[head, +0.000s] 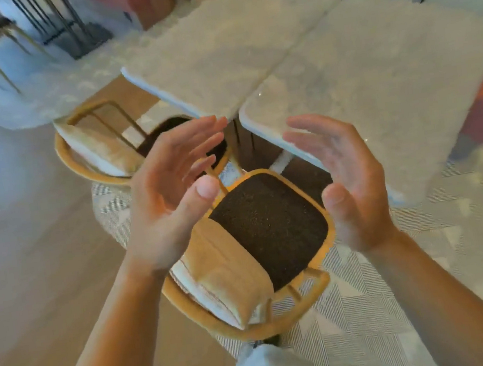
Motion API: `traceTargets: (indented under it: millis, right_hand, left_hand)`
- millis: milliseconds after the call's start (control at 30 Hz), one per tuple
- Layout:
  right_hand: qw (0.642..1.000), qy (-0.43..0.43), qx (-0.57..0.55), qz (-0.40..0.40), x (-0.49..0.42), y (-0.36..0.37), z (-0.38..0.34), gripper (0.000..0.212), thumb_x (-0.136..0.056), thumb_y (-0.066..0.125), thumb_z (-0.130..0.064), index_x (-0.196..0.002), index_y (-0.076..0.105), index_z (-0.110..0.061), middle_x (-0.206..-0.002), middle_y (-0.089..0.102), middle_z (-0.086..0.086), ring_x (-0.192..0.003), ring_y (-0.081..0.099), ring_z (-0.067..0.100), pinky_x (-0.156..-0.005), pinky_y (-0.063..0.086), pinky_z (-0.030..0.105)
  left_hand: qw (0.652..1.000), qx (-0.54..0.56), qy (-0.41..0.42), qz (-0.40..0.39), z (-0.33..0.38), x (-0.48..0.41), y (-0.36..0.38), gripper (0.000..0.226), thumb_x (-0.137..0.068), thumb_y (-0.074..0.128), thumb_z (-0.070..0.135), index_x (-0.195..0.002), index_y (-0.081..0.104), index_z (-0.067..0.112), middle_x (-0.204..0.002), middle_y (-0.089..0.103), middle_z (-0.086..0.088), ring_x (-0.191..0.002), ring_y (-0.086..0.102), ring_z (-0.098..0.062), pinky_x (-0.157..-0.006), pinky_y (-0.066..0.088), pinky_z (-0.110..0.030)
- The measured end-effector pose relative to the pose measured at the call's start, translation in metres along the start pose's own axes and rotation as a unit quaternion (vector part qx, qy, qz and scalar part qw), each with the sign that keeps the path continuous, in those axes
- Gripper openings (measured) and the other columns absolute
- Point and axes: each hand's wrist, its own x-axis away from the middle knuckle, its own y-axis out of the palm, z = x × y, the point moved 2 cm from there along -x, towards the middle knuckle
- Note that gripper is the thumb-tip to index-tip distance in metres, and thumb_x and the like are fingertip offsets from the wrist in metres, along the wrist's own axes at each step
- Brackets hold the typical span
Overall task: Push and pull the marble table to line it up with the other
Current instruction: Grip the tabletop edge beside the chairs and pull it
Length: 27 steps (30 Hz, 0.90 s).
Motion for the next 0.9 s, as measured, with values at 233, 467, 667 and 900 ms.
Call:
traceTargets:
  millis: [233,467,667,900]
  right_hand:
    - [0.997,0.021,0.000,0.076,-0.035,0.040,0.025,0.078,-0.097,0.051,-0.078,-0.145,0.049,-0.018,-0.149,0.057,0.008,-0.138,0.063,0.030,-0.117,0.049,0.045]
    - [0.973,0.089,0.020,0.214,-0.035,0.019,0.055,0.087,-0.091,0.054,-0.082,-0.141,0.050,-0.011,-0.146,0.060,0.012,-0.135,0.066,0.029,-0.117,0.050,0.042]
    - [0.941,0.131,0.056,0.306,-0.068,0.018,0.135,0.084,-0.088,0.056,-0.082,-0.139,0.052,-0.015,-0.142,0.064,0.008,-0.130,0.069,0.023,-0.114,0.052,0.036]
    - [0.892,0.165,0.066,0.415,-0.105,0.012,0.254,0.082,-0.084,0.062,-0.078,-0.137,0.055,-0.015,-0.134,0.068,0.004,-0.123,0.072,0.020,-0.106,0.055,0.029]
  left_hand:
    - [0.997,0.004,-0.046,-0.066,-0.030,-0.039,-0.043,0.057,-0.094,0.069,0.073,-0.141,0.064,0.041,-0.149,0.070,0.001,-0.142,0.065,-0.033,-0.115,0.053,-0.056]
    - [0.989,0.039,-0.068,-0.127,-0.095,-0.099,-0.008,0.054,-0.092,0.071,0.073,-0.135,0.068,0.041,-0.140,0.076,0.001,-0.139,0.068,-0.031,-0.113,0.056,-0.050]
    - [0.971,0.099,-0.117,-0.184,-0.193,-0.157,0.029,0.058,-0.089,0.071,0.075,-0.135,0.068,0.041,-0.141,0.076,0.001,-0.137,0.070,-0.029,-0.114,0.056,-0.049]
    - [0.943,0.151,-0.193,-0.224,-0.303,-0.215,0.055,0.068,-0.086,0.072,0.075,-0.138,0.063,0.034,-0.137,0.077,0.003,-0.133,0.072,-0.026,-0.104,0.060,-0.037]
